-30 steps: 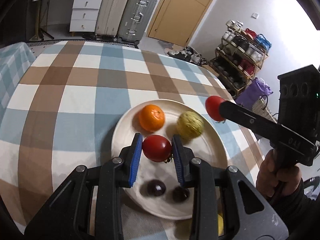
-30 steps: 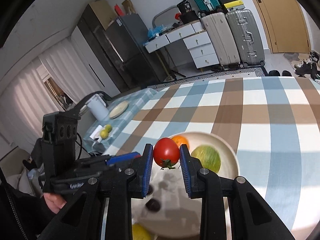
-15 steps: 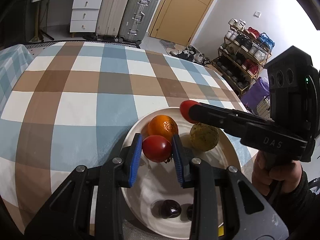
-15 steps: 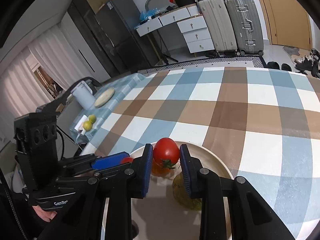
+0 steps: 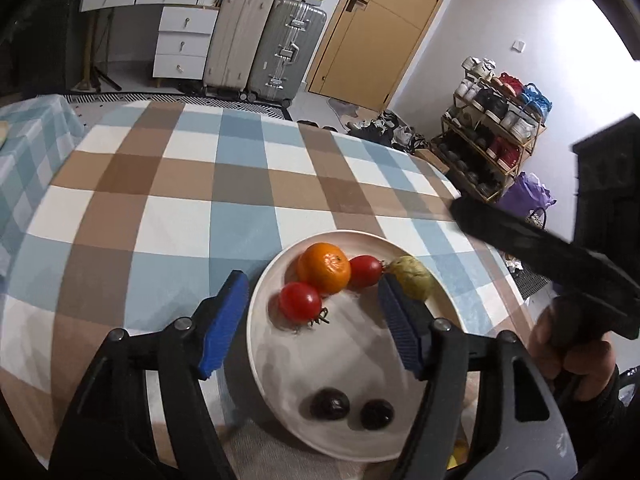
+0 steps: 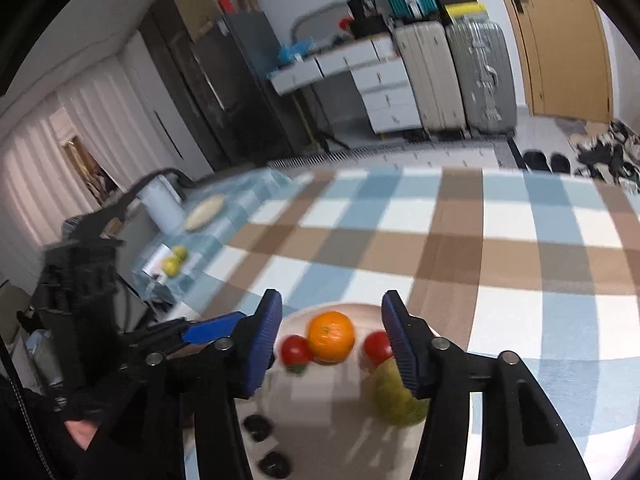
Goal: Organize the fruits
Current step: 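Carry both red tomatoes onto the cream plate and open both tools, then withdraw both tools from the plate back toward the remaining fruits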
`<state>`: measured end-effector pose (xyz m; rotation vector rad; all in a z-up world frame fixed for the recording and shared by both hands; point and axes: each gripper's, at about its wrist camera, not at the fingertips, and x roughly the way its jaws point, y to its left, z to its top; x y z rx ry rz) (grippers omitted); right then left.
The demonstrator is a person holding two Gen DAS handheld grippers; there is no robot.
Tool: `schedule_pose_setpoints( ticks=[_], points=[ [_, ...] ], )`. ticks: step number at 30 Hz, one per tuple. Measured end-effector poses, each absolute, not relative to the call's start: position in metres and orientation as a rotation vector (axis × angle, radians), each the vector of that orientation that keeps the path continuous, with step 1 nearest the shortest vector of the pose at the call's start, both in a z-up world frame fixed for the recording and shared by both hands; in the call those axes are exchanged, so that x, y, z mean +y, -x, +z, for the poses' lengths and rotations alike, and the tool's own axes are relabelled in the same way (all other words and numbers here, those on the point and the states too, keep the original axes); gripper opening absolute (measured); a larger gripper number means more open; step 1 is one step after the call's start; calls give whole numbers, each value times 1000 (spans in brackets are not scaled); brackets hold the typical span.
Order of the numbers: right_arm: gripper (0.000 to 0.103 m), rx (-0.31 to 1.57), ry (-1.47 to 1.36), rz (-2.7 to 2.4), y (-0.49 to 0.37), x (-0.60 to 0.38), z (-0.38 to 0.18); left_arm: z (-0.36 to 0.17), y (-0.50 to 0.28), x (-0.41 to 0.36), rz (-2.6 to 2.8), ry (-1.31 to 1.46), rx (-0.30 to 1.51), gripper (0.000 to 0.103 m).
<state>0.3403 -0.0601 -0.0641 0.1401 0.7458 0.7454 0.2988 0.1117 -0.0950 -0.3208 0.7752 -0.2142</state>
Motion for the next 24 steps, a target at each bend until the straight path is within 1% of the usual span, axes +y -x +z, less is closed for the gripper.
schedule_pose_setpoints(
  ticks=[1, 2, 3, 5, 7, 10, 13, 14, 15, 19, 24],
  points=[
    [81, 725, -144, 747, -333, -64, -57, -91, -294, 111, -208, 319, 769, 69],
    [85, 703, -149, 744, -326, -68, -51, -86, -287, 110, -206, 315, 763, 75],
    [88, 668, -158, 742, -315, -75, -43, -82, -282, 110, -205, 312, 757, 78],
    [90, 630, -170, 738, -300, -84, -32, -72, -266, 108, -182, 295, 734, 82],
    [98, 607, -181, 717, -282, -95, -24, -62, -249, 106, -166, 279, 722, 82],
    [102, 571, -204, 709, -253, -109, -17, -49, -223, 98, -141, 247, 705, 87],
    [103, 558, -207, 700, -224, -120, -14, -38, -196, 88, -138, 222, 678, 94],
    [103, 554, -209, 699, -216, -123, -14, -34, -189, 85, -136, 215, 669, 99],
    [103, 552, -211, 700, -206, -126, -14, -30, -180, 81, -137, 208, 658, 101],
    [103, 548, -210, 695, -174, -134, -13, -19, -147, 70, -128, 196, 628, 102],
    [103, 548, -217, 690, -142, -143, -18, -17, -112, 54, -121, 181, 639, 102]
  ],
)
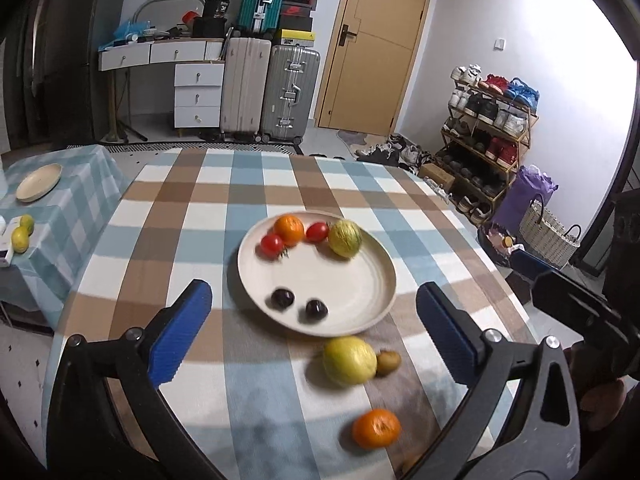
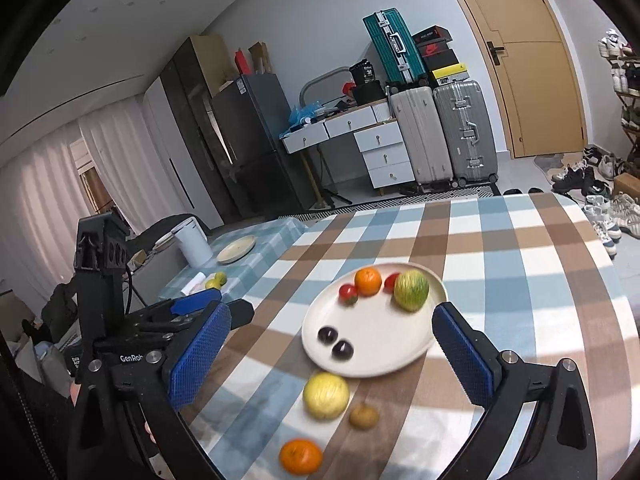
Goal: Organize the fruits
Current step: 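Withdraw both tools from the plate back toward the remaining fruits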
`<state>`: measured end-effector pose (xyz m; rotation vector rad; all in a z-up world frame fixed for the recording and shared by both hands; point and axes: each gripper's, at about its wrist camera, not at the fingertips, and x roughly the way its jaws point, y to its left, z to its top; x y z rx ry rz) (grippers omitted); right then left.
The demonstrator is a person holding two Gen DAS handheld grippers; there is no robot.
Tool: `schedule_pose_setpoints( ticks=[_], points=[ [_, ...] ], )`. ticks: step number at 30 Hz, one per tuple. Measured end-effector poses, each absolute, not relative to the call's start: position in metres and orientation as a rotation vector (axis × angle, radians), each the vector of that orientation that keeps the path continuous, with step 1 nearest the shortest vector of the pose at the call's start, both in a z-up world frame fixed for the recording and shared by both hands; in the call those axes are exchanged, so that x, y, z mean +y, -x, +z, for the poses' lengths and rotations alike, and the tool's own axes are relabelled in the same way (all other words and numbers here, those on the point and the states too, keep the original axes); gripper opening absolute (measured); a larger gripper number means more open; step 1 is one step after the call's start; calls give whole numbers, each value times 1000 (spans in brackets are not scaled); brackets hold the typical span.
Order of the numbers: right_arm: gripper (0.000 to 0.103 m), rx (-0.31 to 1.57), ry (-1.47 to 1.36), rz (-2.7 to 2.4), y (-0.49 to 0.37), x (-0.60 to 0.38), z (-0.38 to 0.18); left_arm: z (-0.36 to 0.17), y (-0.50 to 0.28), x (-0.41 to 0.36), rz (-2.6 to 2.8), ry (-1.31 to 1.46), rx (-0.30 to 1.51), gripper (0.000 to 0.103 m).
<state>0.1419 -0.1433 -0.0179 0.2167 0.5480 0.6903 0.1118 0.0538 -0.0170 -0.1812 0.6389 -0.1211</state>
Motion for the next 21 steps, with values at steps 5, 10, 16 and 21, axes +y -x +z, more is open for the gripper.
schedule_pose_setpoints(
  ticks=[5, 10, 16, 21],
  points=[
    [103, 552, -214, 679, -114, -151, -25, -25, -86, 45, -113, 169, 662, 102],
    [103, 563, -216, 669, -91, -158, -35, -38, -61, 43, -105, 169, 680, 102],
    [103, 597, -213, 659, -68, -161, -53, -58, -44, 45, -89, 191, 724, 102],
    [103, 635, -212, 667, -53, -161, -69, -77, -32, 46, -75, 216, 757, 102]
  ],
)
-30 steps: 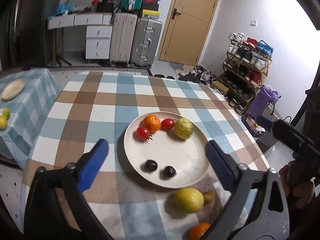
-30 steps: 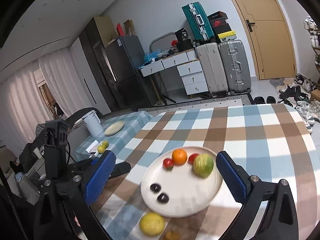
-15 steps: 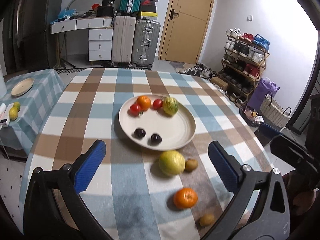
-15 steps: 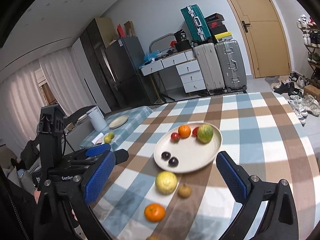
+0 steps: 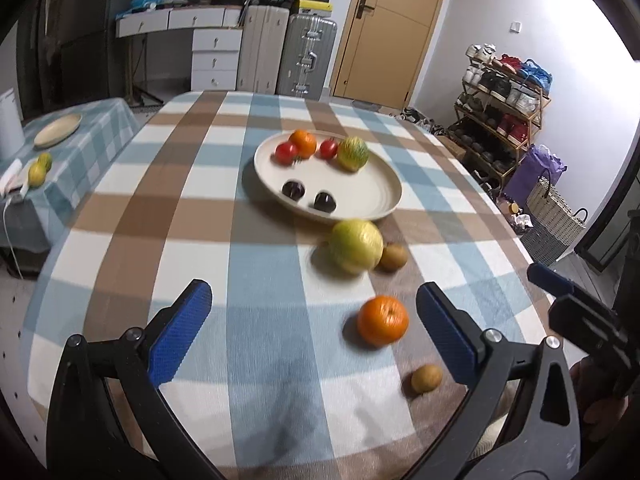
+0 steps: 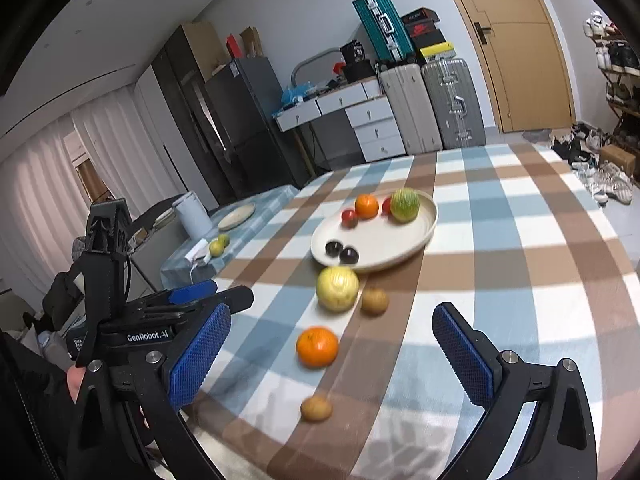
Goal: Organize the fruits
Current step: 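Withdraw both tools from the plate back toward the remaining fruits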
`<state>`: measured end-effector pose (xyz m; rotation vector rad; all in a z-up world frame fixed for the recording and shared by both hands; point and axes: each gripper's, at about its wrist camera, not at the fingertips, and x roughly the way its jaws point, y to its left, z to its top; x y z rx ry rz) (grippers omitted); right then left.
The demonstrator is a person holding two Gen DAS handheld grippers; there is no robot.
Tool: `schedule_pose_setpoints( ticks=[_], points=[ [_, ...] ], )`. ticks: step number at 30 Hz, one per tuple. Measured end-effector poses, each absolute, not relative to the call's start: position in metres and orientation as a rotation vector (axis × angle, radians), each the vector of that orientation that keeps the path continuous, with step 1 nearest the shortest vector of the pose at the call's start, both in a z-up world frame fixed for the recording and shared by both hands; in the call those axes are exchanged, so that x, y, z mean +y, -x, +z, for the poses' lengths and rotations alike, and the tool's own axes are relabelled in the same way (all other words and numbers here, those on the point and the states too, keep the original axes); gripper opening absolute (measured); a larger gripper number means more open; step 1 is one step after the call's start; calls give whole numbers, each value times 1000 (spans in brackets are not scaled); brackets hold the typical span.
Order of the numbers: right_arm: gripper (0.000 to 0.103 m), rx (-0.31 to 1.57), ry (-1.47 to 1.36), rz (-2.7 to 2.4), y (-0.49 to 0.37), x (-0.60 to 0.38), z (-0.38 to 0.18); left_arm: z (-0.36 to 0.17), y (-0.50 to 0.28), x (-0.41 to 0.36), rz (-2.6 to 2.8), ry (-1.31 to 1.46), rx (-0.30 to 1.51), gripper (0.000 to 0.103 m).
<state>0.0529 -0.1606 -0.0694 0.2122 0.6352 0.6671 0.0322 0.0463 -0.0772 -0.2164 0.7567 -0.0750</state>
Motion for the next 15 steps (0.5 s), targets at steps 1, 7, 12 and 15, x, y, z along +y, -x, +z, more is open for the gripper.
schedule_pose_setpoints(
  ticks=[1, 7, 12, 15],
  points=[
    [103, 642, -209, 669, -50, -160, -73, -81, -30, 46, -73, 216, 763, 102],
    [103, 692, -186, 688, -36, -153, -95, -104, -21, 43, -71, 218, 811, 102],
    [103, 733, -170, 707, -30, -146, -111, -115, -18, 43, -74, 225, 833, 102],
    [103, 753, -182, 732, -28, -142, -120, -117, -17, 44, -72, 223, 830, 102]
  ],
)
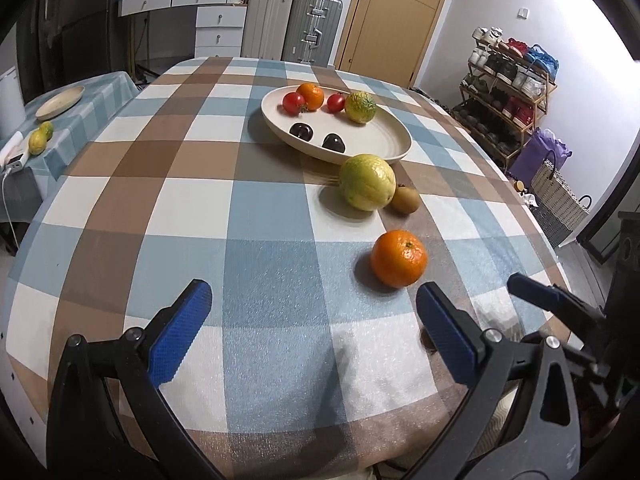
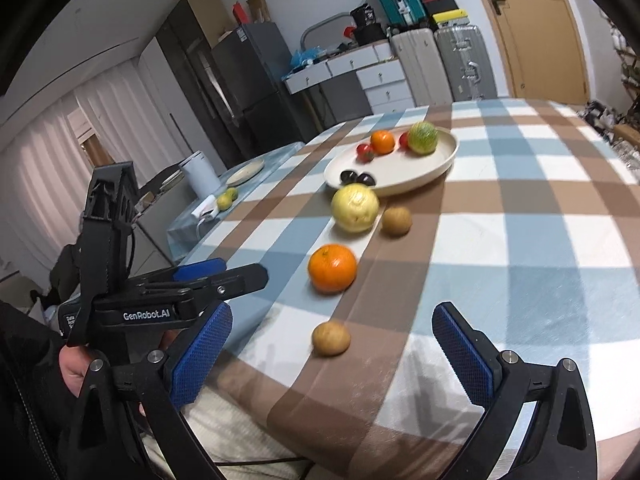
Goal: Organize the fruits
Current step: 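Withdraw both tools from the plate back toward the remaining fruits, then grasp the brown pear with the right tool while the left tool grasps a tangerine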
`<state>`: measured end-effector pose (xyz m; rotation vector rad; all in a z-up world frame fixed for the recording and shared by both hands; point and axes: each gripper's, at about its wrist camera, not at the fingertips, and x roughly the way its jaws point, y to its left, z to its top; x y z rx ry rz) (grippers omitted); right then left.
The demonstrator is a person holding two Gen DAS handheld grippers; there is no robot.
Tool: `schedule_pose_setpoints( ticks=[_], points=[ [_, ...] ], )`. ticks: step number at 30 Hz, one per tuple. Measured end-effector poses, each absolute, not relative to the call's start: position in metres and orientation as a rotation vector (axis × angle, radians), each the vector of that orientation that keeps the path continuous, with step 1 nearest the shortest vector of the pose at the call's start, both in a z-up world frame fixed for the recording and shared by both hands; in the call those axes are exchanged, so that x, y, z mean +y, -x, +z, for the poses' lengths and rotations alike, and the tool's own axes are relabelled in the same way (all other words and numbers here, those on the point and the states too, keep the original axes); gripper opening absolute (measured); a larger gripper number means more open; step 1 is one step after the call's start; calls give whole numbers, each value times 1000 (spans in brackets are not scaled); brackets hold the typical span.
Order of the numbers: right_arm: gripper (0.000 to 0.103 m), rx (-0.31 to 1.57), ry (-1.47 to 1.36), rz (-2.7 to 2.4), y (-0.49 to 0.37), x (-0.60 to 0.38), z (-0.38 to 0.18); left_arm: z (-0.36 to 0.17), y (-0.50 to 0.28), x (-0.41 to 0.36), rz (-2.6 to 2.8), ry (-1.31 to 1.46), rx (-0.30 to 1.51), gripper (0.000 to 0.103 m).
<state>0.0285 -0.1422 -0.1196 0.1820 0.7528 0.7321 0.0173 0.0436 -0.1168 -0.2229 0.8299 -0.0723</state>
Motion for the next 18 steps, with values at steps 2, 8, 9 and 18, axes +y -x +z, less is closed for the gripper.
schedule_pose_setpoints(
  ticks=[2, 8, 9, 18],
  points=[
    [103, 761, -185, 741, -28, -140, -123, -117, -17, 44, -70, 224, 831, 102],
    [102, 778, -183, 756, -28, -135, -134, -121, -19, 45, -69, 229, 844, 102],
    [101, 780, -179, 759, -28, -133, -136, -121, -19, 46, -68, 229, 845, 102],
    [77, 802, -153, 775, -28, -124, -148, -124, -23, 50, -62, 230, 857, 102]
  ],
)
